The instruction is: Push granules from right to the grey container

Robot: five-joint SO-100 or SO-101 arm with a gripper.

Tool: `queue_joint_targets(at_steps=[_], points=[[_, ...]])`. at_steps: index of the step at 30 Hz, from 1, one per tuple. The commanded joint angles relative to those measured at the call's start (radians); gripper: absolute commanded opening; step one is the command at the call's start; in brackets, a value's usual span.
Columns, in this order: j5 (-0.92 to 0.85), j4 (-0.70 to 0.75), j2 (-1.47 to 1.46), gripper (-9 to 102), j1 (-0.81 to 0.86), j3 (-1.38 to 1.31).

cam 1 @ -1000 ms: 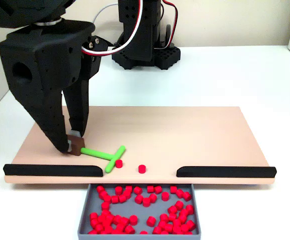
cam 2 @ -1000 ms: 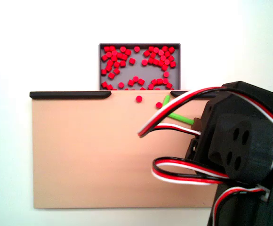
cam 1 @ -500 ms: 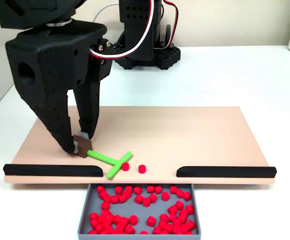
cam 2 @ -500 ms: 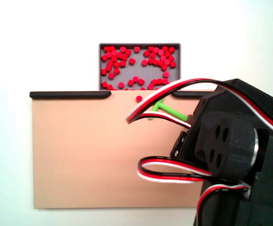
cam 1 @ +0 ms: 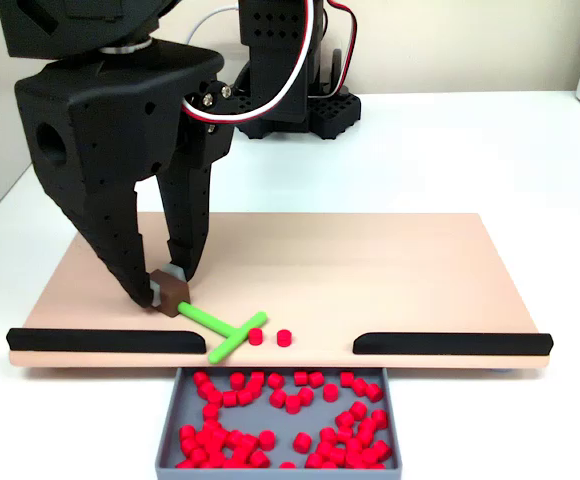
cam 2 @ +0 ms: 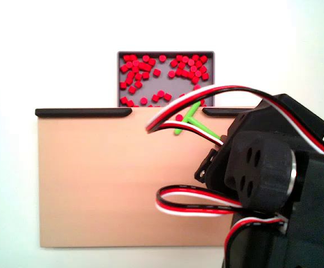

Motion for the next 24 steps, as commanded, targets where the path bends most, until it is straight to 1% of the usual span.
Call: queue_joint_targets(at_steps=[1,24], points=[[0.029,0.002,0.032,0,-0.015,-0.018],[0.152,0.002,0.035,0,-0.051,-0.012]])
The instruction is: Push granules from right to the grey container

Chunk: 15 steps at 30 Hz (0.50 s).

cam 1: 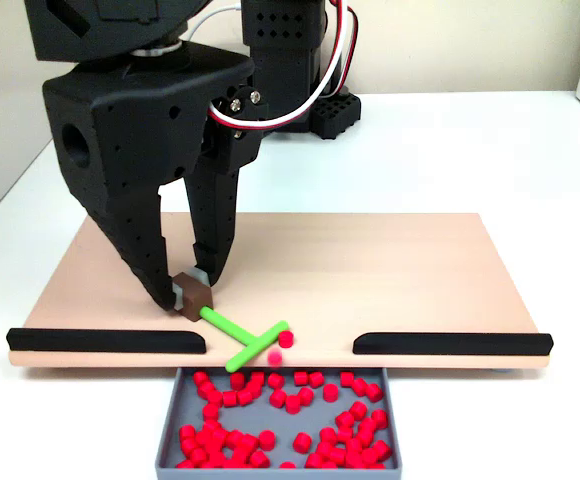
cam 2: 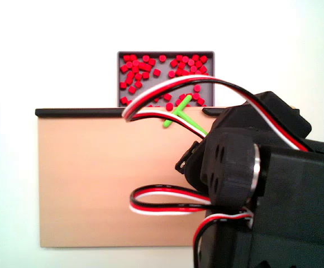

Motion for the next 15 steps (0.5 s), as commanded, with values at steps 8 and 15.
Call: queue_joint_targets(at_steps=[8,15], points=[[0.12,0.002,0.034,0,-0.015,-0.012],[0.179,0.002,0.034,0,-0.023,-0.012]])
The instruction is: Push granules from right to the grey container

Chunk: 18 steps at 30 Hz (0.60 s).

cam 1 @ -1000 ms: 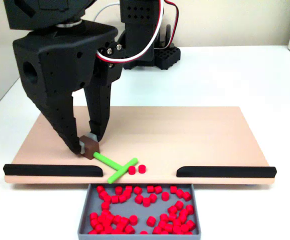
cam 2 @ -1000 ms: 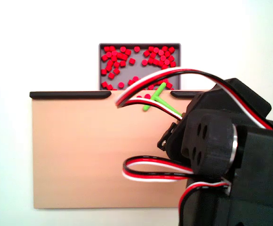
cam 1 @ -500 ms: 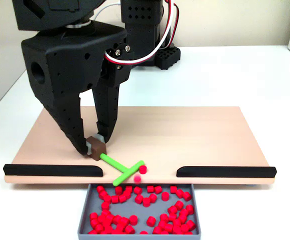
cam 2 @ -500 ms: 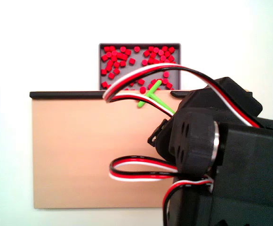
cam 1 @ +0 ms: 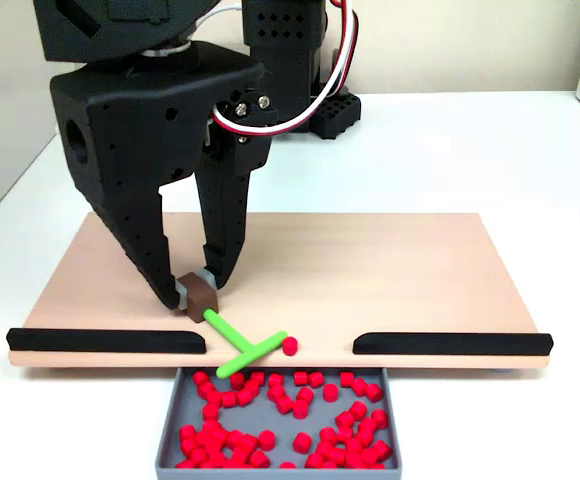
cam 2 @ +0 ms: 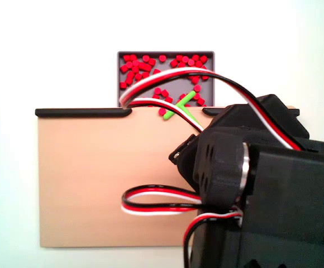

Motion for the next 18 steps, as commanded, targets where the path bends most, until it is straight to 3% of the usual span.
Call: queue_joint_targets(at_steps=[1,12,18], points=[[0.025,0.002,0.034,0,-0.011,-0.012],[0.106,0.002,0.063,0,-0.02,-0.012],[0.351,0.002,0.137,0,-0.025,-0.014]])
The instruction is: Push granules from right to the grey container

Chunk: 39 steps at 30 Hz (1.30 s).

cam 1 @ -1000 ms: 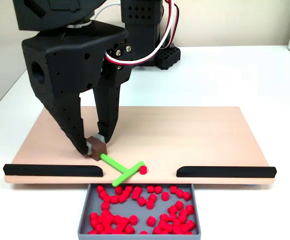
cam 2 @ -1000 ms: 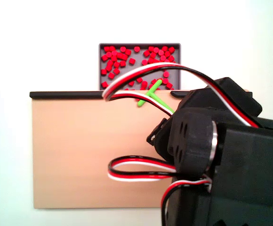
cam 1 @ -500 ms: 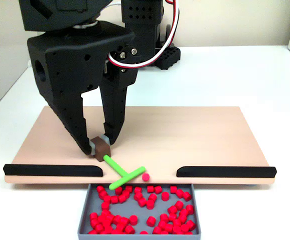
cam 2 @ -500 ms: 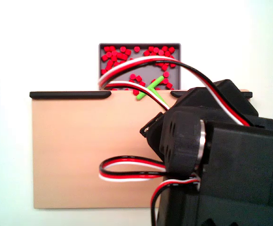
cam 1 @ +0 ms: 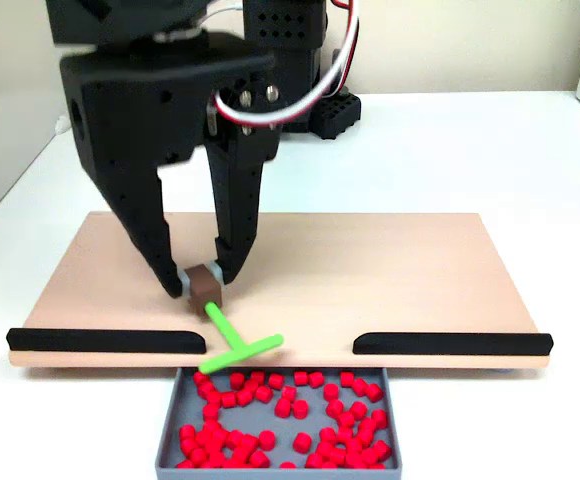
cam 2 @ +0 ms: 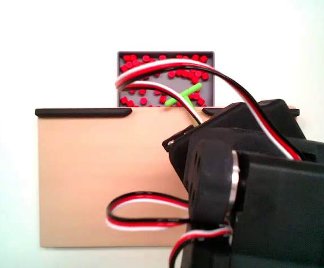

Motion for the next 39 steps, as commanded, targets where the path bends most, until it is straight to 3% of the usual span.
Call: queue_joint_targets(at_steps=[1,9,13,23,39], points=[[0.175,0.002,0.104,0,-0.017,-0.014],[0.558,0.002,0.193,0,-0.087,-0.005],[0.676,0.002,0.334,0,-0.115,0.16],[0.729,0.002,0.75,0,-0.14,0.626],[0.663,0.002,1.002,0,-0.14,0.894]])
